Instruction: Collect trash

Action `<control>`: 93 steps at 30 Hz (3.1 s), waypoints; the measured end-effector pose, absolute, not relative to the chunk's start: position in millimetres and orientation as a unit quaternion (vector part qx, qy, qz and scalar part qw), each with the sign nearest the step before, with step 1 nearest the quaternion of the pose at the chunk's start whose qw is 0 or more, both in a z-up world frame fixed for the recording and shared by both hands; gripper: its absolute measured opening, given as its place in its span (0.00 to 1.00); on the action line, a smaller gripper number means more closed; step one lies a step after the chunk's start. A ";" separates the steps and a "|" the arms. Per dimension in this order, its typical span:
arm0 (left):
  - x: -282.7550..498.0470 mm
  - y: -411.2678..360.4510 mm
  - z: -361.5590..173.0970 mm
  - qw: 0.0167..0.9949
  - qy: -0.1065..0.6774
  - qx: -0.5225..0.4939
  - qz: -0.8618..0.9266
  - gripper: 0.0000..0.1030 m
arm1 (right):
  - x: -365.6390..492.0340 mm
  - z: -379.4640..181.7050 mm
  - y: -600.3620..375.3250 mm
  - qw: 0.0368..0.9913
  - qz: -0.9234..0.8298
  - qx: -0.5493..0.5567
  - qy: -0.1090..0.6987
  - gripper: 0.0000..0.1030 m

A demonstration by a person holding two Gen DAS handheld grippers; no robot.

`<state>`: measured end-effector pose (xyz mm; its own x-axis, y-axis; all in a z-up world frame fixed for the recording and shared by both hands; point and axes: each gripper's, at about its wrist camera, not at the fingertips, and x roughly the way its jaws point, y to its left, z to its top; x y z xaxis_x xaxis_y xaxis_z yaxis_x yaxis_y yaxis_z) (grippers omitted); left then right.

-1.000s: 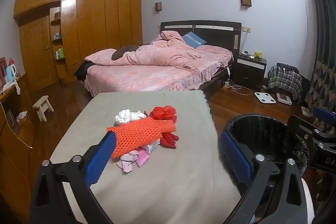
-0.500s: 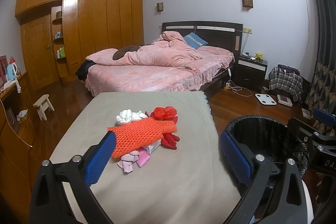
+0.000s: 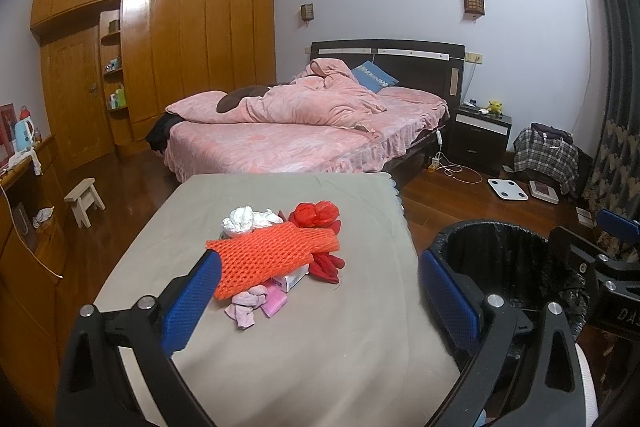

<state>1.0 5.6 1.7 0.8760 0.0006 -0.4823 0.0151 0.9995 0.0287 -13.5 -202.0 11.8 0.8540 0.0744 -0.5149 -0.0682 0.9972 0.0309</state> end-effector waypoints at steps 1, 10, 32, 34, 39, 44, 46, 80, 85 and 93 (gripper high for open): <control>1.0 5.9 1.8 0.968 0.249 0.016 -0.004 0.94 | -13.5 11.7 -202.0 0.963 0.037 0.006 0.268 0.95; 1.0 6.0 1.1 0.968 0.250 0.015 -0.004 0.94 | -13.4 11.1 -201.7 0.962 0.037 0.007 0.269 0.95; 2.5 8.0 -0.3 0.968 0.252 0.014 -0.004 0.94 | -14.0 6.9 -200.3 0.962 0.037 0.008 0.272 0.95; 2.8 8.8 -0.6 0.967 0.253 0.014 -0.004 0.94 | -14.4 6.9 -199.8 0.962 0.037 0.008 0.272 0.95; 3.2 9.4 -1.0 0.967 0.254 0.013 -0.004 0.94 | -13.7 8.1 -199.9 0.961 0.038 0.009 0.272 0.95; 2.3 13.8 -3.5 0.967 0.255 0.010 -0.002 0.94 | -12.0 1.4 -201.3 0.962 0.039 0.007 0.272 0.95; 1.5 15.6 -5.0 0.967 0.256 0.009 -0.001 0.94 | -12.7 -1.4 -199.6 0.962 0.042 0.006 0.272 0.95; 107.4 126.2 -85.9 0.954 0.287 -0.007 0.086 0.94 | 154.3 -81.7 -87.1 0.941 0.108 -0.040 0.317 0.95; 135.7 120.3 -105.8 0.946 0.313 -0.013 0.077 0.94 | 165.4 -90.4 -87.8 0.941 0.103 -0.047 0.320 0.95; 154.9 112.1 -127.1 0.939 0.341 -0.011 0.046 0.85 | 176.6 -100.8 -84.8 0.938 0.105 -0.046 0.328 0.95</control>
